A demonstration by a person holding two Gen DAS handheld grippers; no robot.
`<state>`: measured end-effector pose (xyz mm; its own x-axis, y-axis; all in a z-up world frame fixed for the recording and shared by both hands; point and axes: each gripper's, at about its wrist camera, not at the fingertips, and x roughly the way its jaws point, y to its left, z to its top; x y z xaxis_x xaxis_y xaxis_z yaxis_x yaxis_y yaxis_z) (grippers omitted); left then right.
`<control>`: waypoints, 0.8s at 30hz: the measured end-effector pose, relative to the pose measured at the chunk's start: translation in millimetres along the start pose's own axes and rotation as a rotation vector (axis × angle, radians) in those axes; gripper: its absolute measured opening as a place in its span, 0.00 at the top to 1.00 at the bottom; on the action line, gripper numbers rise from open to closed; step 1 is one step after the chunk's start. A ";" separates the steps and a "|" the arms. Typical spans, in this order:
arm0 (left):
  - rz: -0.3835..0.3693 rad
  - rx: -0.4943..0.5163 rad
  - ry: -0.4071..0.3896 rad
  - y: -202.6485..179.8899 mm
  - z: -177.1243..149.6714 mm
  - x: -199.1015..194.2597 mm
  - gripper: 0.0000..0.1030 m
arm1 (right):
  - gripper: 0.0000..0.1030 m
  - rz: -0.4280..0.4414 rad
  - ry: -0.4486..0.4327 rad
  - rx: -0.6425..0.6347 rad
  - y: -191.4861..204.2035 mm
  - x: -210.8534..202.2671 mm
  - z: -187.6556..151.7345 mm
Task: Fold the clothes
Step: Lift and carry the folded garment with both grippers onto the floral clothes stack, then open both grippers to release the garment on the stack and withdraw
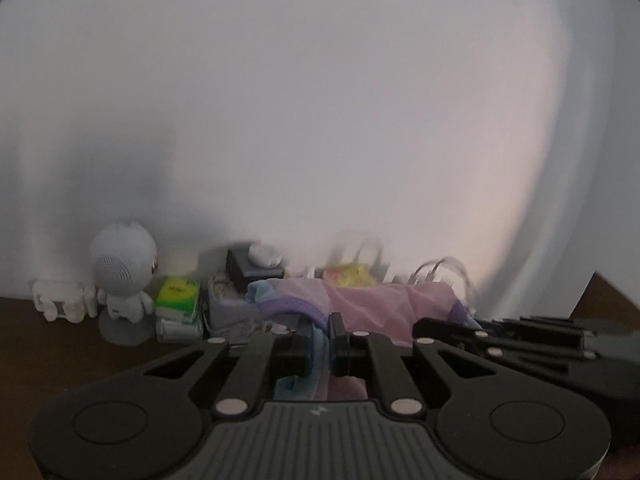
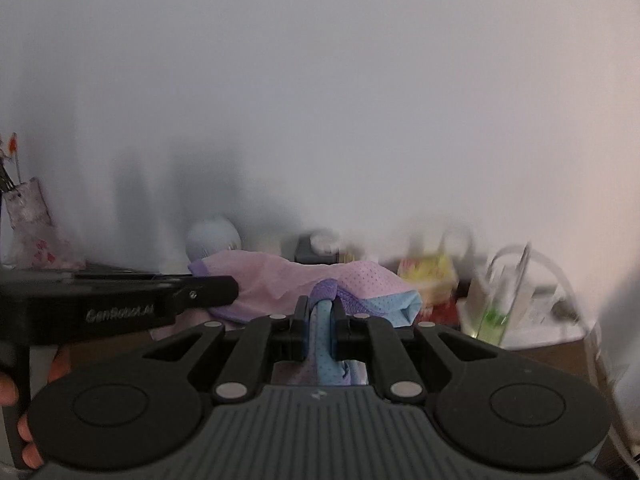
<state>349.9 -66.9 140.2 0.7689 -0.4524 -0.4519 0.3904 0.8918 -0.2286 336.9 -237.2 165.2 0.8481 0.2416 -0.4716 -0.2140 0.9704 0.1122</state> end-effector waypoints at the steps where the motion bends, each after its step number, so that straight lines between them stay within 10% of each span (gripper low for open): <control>1: 0.002 -0.007 0.014 4.4 -5.0 4.5 0.94 | 0.92 0.007 0.015 0.005 -1.3 6.6 -3.9; 6: 0.031 -0.031 0.052 20.1 -24.8 14.7 0.78 | 0.88 -0.013 0.084 -0.003 -6.2 29.8 -25.7; 8: 0.052 -0.042 0.054 31.6 -26.8 13.4 0.51 | 0.62 -0.036 0.107 -0.018 -6.1 29.2 -33.0; 12: 0.028 -0.076 0.009 50.4 -11.6 -14.0 0.51 | 0.58 -0.100 0.000 -0.023 -9.8 -4.6 -24.7; 15: 0.052 -0.078 0.004 43.1 -6.5 -18.1 0.53 | 0.75 -0.082 -0.039 0.007 -8.3 -8.7 -16.0; 20: 0.122 -0.005 0.095 18.2 -14.2 -34.5 0.70 | 0.82 -0.150 0.103 -0.038 6.5 15.9 -28.6; 24: 0.208 0.004 -0.005 6.8 -14.3 -109.4 0.55 | 0.70 -0.133 -0.054 -0.017 30.0 -73.2 -12.8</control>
<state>261.2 -11.4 175.7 0.8354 -0.2587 -0.4850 0.2249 0.9660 -0.1279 262.3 -225.8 191.9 0.8943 0.1110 -0.4334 -0.1054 0.9937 0.0371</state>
